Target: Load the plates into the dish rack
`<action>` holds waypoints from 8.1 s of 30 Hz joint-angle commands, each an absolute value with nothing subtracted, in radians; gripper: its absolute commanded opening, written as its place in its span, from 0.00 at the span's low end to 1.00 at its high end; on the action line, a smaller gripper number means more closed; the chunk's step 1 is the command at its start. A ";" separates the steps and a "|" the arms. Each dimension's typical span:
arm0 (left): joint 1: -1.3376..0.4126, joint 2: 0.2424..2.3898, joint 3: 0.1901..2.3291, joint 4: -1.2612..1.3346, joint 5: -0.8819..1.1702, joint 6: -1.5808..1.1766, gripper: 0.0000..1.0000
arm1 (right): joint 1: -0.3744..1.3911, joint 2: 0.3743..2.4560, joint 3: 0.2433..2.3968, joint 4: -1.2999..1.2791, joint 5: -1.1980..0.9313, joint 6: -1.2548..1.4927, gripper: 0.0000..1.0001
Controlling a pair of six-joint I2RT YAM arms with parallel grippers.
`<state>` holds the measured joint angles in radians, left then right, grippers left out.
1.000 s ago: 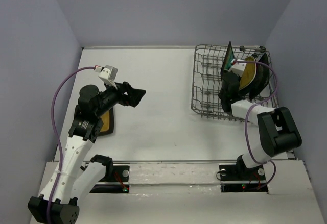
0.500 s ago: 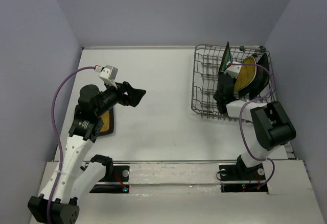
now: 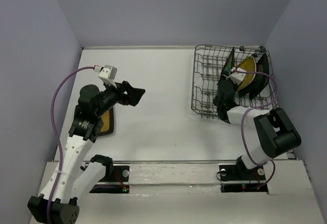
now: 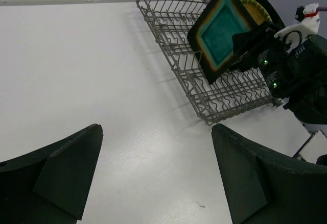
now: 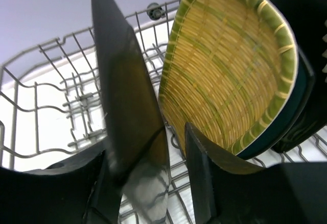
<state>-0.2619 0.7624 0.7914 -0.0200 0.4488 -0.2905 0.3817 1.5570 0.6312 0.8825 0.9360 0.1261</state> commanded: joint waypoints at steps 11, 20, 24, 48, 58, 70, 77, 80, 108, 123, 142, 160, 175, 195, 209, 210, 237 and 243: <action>-0.249 0.756 0.776 0.002 0.356 -0.311 0.99 | 0.393 1.286 0.741 0.487 0.830 0.308 0.86; -0.219 0.790 0.781 -0.025 0.319 -0.325 0.99 | 0.393 1.120 0.867 0.181 0.557 0.357 0.89; -0.206 0.782 0.779 -0.025 0.284 -0.331 0.99 | 0.413 1.077 0.867 0.140 0.354 0.458 0.86; -0.158 0.557 0.784 -0.044 -0.046 -0.354 0.99 | 0.991 2.028 1.383 0.394 -0.090 0.891 0.64; -0.198 0.534 0.790 -0.048 -0.022 -0.333 0.99 | 1.009 2.333 1.586 0.411 -0.337 1.025 0.65; -0.215 0.514 0.788 -0.048 -0.015 -0.325 0.99 | 1.028 2.556 1.822 0.422 -0.431 1.209 0.60; -0.222 0.509 0.788 -0.048 -0.009 -0.321 0.99 | 1.057 2.635 1.957 0.332 -0.370 1.244 0.59; -0.230 0.511 0.787 -0.044 -0.005 -0.316 0.99 | 1.068 2.664 1.983 0.314 -0.350 1.285 0.59; -0.239 0.495 0.792 -0.045 0.037 -0.305 0.99 | 1.065 1.999 1.418 0.437 0.132 0.775 0.07; -0.267 0.485 0.773 -0.026 0.086 -0.311 0.99 | 0.793 1.408 1.137 0.308 0.607 0.349 0.07; -0.305 0.515 0.773 -0.028 0.106 -0.313 0.99 | 0.607 1.488 1.091 0.671 1.106 -0.072 0.07; -0.393 0.568 0.785 -0.041 0.100 -0.305 0.99 | 0.580 1.686 1.043 0.807 1.155 -0.057 0.07; -0.402 0.588 0.782 -0.037 0.097 -0.307 0.99 | 0.531 1.726 1.014 0.756 1.098 0.038 0.07; -0.394 0.581 0.779 -0.034 0.104 -0.308 0.99 | 0.575 1.758 0.971 0.703 1.132 0.106 0.07; -0.388 0.571 0.773 -0.028 0.109 -0.314 0.99 | 0.644 1.698 0.900 0.517 1.160 0.328 0.28; -0.388 0.569 0.772 -0.028 0.109 -0.314 0.99 | 0.644 1.692 0.893 0.468 1.154 0.375 0.28; -0.353 0.580 0.769 -0.021 0.115 -0.316 0.99 | 0.683 1.399 0.864 0.223 0.968 0.462 0.74; -0.338 0.589 0.769 -0.018 0.118 -0.321 0.99 | 0.692 1.260 0.940 0.082 0.757 0.448 1.00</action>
<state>-0.3504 0.5812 0.7765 -0.0776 0.1017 -0.3202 0.6731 1.3621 0.8597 0.1738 0.9020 0.4454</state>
